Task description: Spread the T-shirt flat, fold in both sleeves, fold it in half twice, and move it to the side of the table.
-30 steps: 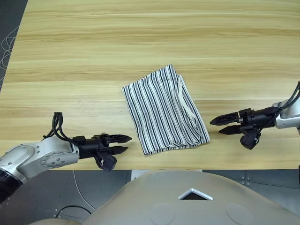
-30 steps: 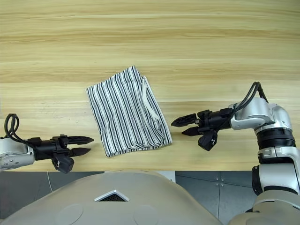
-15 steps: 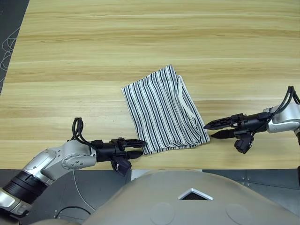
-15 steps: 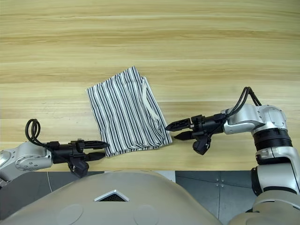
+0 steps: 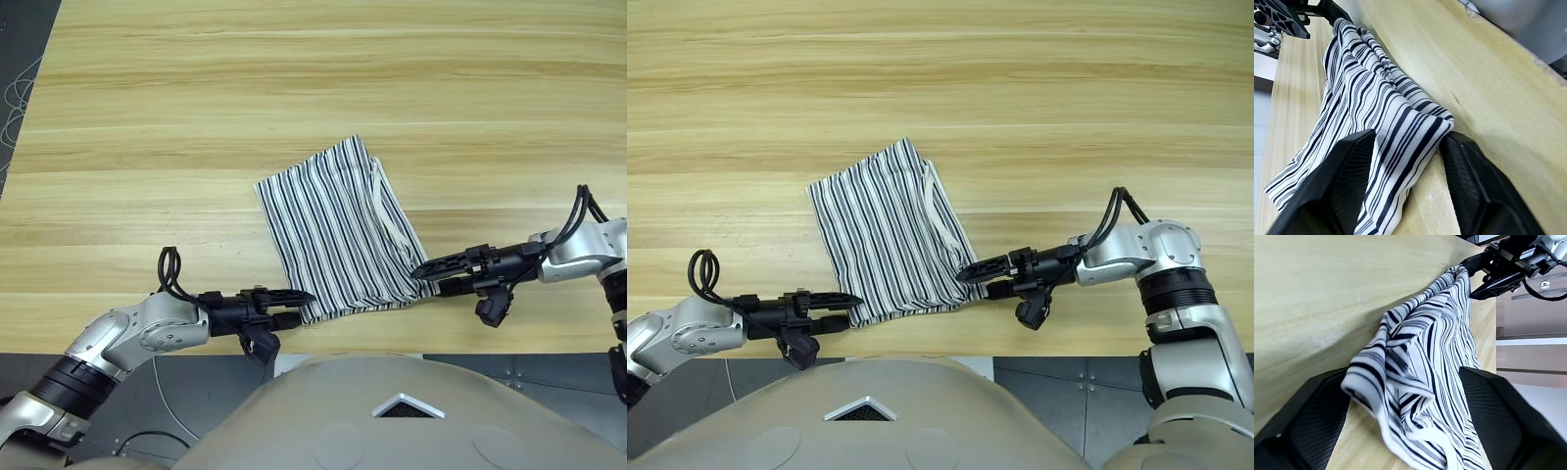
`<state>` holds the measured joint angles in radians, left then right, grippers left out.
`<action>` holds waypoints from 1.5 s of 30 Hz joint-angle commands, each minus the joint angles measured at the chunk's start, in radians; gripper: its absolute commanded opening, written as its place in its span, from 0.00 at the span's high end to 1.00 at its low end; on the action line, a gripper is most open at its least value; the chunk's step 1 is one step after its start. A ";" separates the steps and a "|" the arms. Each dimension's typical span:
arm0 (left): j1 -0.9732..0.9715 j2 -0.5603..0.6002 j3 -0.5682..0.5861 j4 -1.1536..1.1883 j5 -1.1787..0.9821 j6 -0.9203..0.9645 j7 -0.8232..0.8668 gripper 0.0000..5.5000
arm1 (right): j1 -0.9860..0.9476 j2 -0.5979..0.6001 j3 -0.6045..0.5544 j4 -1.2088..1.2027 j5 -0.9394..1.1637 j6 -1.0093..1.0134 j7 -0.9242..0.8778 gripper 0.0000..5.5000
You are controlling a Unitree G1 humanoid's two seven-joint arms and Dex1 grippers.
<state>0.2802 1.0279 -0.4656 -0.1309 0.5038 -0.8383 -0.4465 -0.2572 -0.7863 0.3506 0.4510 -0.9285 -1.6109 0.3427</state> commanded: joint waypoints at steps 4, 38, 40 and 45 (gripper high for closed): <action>0.008 -0.007 -0.004 0.036 0.075 0.002 -0.039 0.56 | 0.022 0.014 0.057 -0.018 -0.147 0.065 -0.029 0.29; -0.066 -0.050 0.015 0.024 0.042 -0.006 -0.112 0.98 | -0.022 -0.071 0.286 -0.077 0.042 0.235 -0.141 0.98; -0.116 -0.064 0.024 -0.044 -0.094 0.057 -0.160 0.98 | -0.045 -0.099 0.355 -0.123 0.288 0.299 -0.044 0.98; -0.275 -0.014 0.058 -0.164 -0.383 0.262 -0.367 0.98 | -0.121 -0.135 0.414 -0.222 0.638 0.436 0.158 0.98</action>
<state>0.0471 0.9664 -0.4284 -0.2533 0.2141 -0.6569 -0.7292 -0.3430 -0.8895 0.7453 0.2688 -0.3953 -1.2266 0.4292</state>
